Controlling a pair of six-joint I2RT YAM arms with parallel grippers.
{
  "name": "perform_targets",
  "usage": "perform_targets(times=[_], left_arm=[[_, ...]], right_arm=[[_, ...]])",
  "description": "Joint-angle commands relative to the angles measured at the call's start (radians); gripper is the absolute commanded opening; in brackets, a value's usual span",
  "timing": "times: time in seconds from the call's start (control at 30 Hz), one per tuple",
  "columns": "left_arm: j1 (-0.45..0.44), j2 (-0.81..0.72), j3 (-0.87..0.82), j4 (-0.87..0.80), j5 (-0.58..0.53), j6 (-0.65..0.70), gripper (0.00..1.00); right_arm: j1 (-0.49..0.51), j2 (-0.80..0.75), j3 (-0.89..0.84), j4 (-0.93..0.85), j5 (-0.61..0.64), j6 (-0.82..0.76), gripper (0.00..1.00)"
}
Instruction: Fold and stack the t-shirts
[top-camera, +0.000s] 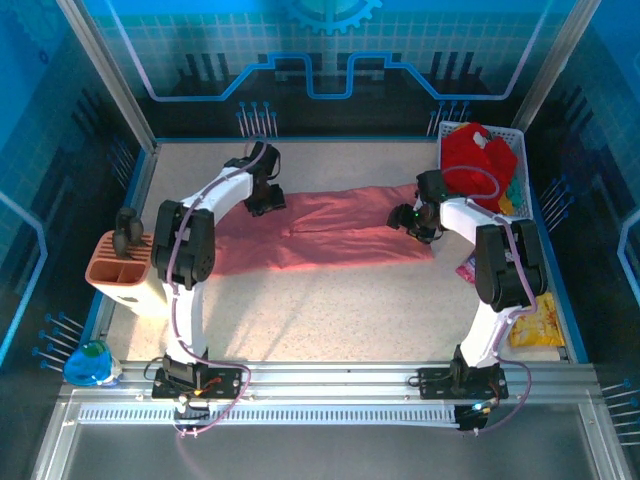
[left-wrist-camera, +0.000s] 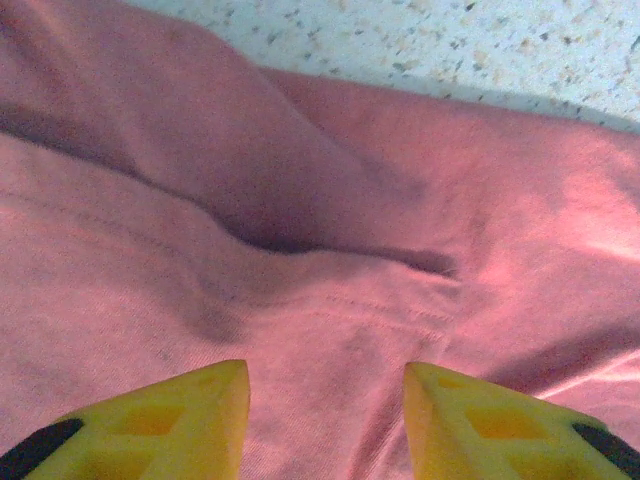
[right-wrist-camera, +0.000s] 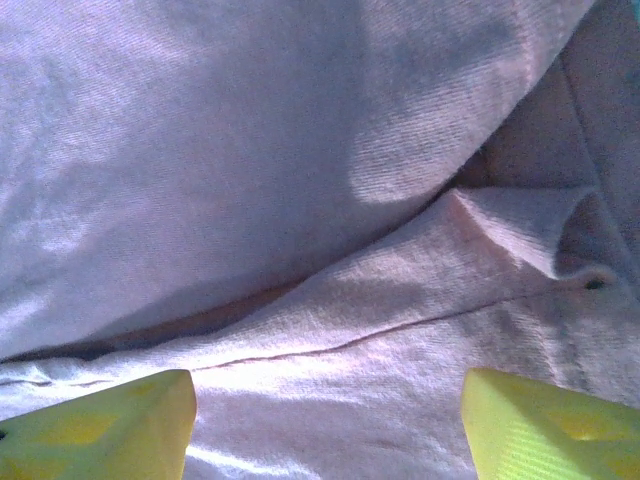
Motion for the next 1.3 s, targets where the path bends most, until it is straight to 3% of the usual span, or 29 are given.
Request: perform_targets(times=[0.0,0.23,0.43,0.6,0.93,1.27], left_arm=[[0.008,-0.128,-0.075,-0.032,-0.022,-0.006,0.46],[0.032,-0.295,-0.328,0.032,0.0,-0.086,0.42],[0.108,-0.316,-0.464,0.088,0.079,-0.109,0.38],[0.122,-0.278,-0.478,0.11,0.095,-0.115,0.38],[0.119,-0.028,-0.247,-0.006,0.101,-0.077,0.35],[0.048,0.184,0.129,-0.152,0.084,-0.012,0.36]], right_arm=[[0.031,-0.058,0.072,-0.055,0.056,-0.064,0.72],[0.088,0.098,0.278,-0.088,0.066,-0.105,0.68],[0.111,0.281,0.477,-0.159,0.102,-0.139,0.67],[0.117,0.367,0.531,-0.19,0.116,-0.142,0.66],[0.195,0.416,0.537,-0.319,0.106,-0.146,0.65],[0.283,0.203,0.173,-0.22,-0.032,-0.032,0.65]])
